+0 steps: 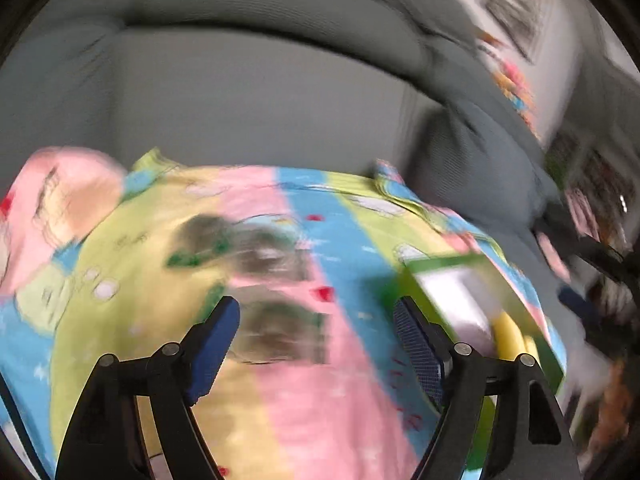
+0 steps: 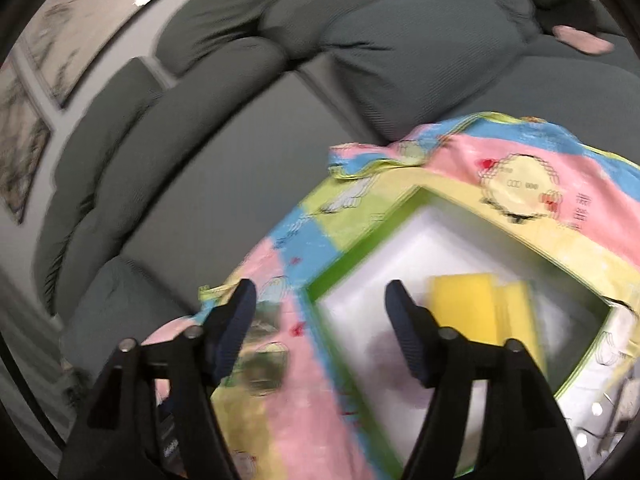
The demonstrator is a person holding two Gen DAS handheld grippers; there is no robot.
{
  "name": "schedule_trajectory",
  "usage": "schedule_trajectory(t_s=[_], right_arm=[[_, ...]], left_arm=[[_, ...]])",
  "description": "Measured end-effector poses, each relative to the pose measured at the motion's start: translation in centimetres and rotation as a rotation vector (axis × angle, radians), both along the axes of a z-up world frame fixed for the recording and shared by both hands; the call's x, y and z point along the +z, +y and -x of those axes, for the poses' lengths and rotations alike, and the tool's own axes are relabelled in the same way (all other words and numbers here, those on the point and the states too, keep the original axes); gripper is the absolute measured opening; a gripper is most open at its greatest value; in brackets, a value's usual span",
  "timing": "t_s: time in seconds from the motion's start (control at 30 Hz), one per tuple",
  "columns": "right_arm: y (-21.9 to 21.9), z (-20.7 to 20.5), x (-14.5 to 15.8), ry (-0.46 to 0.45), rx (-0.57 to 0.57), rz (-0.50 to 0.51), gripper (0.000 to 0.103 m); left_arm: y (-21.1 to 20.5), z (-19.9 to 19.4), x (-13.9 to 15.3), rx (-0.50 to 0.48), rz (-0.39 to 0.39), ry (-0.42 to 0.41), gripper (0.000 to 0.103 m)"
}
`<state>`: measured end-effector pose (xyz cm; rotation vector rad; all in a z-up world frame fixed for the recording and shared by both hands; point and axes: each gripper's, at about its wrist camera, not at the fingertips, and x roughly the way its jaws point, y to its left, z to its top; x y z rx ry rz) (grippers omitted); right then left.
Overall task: Organize objects
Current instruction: 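Move the right gripper to the clear plastic bags on the bedspread, then close the right gripper on a green-printed plastic bag and lift it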
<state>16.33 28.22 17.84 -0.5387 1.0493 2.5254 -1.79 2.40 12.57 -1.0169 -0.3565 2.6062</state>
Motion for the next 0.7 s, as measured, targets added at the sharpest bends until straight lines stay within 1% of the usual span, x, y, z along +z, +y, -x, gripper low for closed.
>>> schedule_trajectory(t_s=[0.07,0.1,0.13,0.2,0.27,0.33,0.37,0.43,0.5,0.53,0.6,0.63,0.67,0.7], right_arm=[[-1.2,1.9,0.2,0.033,0.097,0.017,0.08],[-2.0,3.4,0.1,0.045,0.164,0.041,0.081],[-2.6,4.8,-0.2,0.051,0.22,0.069,0.081],[-3.9,7.9,-1.4,0.03,0.32,0.128,0.081],[-5.0,10.9,-2.8,-0.02,0.374,0.17,0.081],[-5.7,13.3,-4.3,-0.085,0.391,0.192,0.081],[-5.9,14.5,-5.3,-0.124,0.391,0.207,0.081],[-6.1,16.3,-7.3,-0.181,0.39,0.258,0.079],[-6.1,17.5,-9.5,-0.219,0.392,0.329,0.078],[-6.1,18.0,-10.0,-0.237,0.387,0.339,0.078],[-6.2,18.8,-11.4,-0.299,0.371,0.323,0.078],[-6.0,19.0,-11.9,-0.327,0.367,0.317,0.078],[-5.8,19.2,-12.9,-0.356,0.363,0.335,0.078],[-5.5,19.2,-13.4,-0.362,0.356,0.359,0.078]], left_arm=[[-3.2,1.4,-1.5,0.072,-0.094,-0.043,0.08],[-3.8,1.7,-2.1,0.087,-0.123,-0.06,0.08],[-4.7,2.3,-3.1,0.11,-0.159,-0.094,0.08],[-5.5,3.1,-4.6,0.135,-0.193,-0.142,0.08],[-5.7,4.2,-6.3,0.128,-0.204,-0.186,0.08],[-5.3,5.3,-7.9,0.105,-0.209,-0.238,0.08],[-5.3,5.8,-8.4,0.109,-0.219,-0.264,0.08],[-5.2,6.3,-9.3,0.102,-0.27,-0.294,0.08],[-5.1,6.7,-9.4,0.078,-0.297,-0.289,0.08],[-5.0,6.6,-9.4,0.077,-0.285,-0.283,0.08],[-4.7,6.5,-9.6,0.072,-0.261,-0.282,0.08],[-4.7,6.6,-9.7,0.061,-0.261,-0.289,0.08],[-4.6,6.7,-9.8,0.045,-0.269,-0.3,0.08],[-4.6,6.8,-9.9,0.031,-0.282,-0.303,0.08]])
